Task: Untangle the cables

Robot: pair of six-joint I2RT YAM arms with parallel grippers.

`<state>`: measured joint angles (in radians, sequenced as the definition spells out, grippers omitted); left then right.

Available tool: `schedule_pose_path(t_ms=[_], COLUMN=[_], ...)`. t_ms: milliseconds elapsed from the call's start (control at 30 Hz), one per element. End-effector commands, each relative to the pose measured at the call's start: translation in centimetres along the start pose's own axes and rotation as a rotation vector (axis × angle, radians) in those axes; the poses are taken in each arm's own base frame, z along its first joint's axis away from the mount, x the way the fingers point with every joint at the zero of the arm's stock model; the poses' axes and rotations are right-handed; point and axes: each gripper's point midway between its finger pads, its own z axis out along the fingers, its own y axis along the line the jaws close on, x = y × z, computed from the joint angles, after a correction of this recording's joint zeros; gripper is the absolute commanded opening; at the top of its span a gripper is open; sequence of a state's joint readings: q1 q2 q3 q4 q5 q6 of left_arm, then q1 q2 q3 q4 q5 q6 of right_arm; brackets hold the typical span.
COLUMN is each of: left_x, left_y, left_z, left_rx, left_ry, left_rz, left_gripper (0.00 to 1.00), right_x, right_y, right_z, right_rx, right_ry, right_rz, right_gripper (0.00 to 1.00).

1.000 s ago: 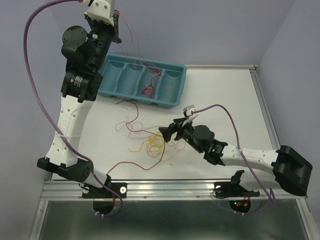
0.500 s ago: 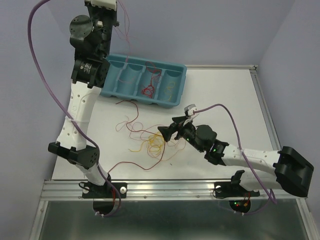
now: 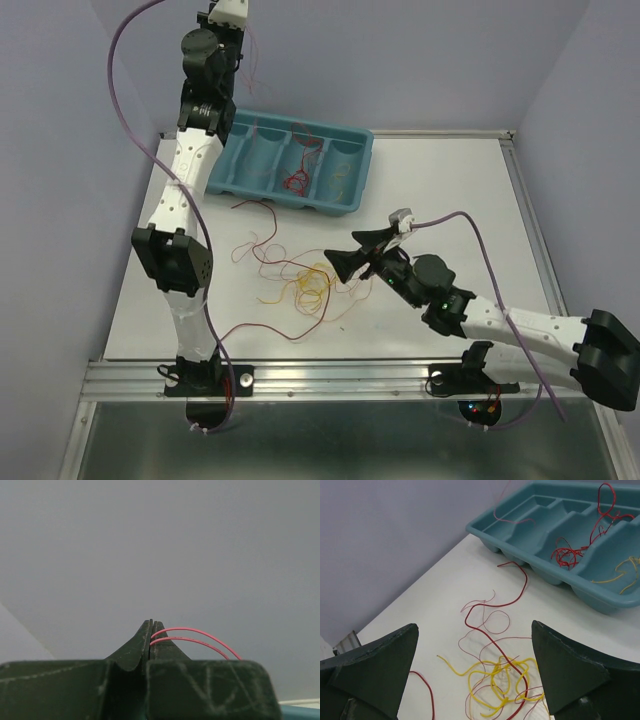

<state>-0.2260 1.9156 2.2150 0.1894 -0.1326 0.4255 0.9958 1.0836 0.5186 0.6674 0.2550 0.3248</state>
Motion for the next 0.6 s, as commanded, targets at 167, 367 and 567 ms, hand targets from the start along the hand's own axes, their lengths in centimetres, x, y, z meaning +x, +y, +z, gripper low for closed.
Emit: schedule_pose_path(t_ms=[167,367,567], left_x=[2.8,11.3,17.7], left_y=[1.3,0.2,-2.6], left_z=[3.1,3.8,1.8], left_rx=[-0.02,0.021,0.099], left_ry=[-0.076,0.043,0.197], left_rz=[-0.06,-0.109,-0.131], left_gripper=[0.0,0.0,0.0], right_x=[-2.4,-2.3,-2.2], right_y=[0.2,-0.1,-0.3], right_z=[-1.1,-1.0,-0.8], right_rx=[-0.012,0.006,0.02], right_ry=[-0.092,-0.094,-0.091], right_rz=[0.036,0.036,0.034], right_gripper=[0.99,1.0,1.0])
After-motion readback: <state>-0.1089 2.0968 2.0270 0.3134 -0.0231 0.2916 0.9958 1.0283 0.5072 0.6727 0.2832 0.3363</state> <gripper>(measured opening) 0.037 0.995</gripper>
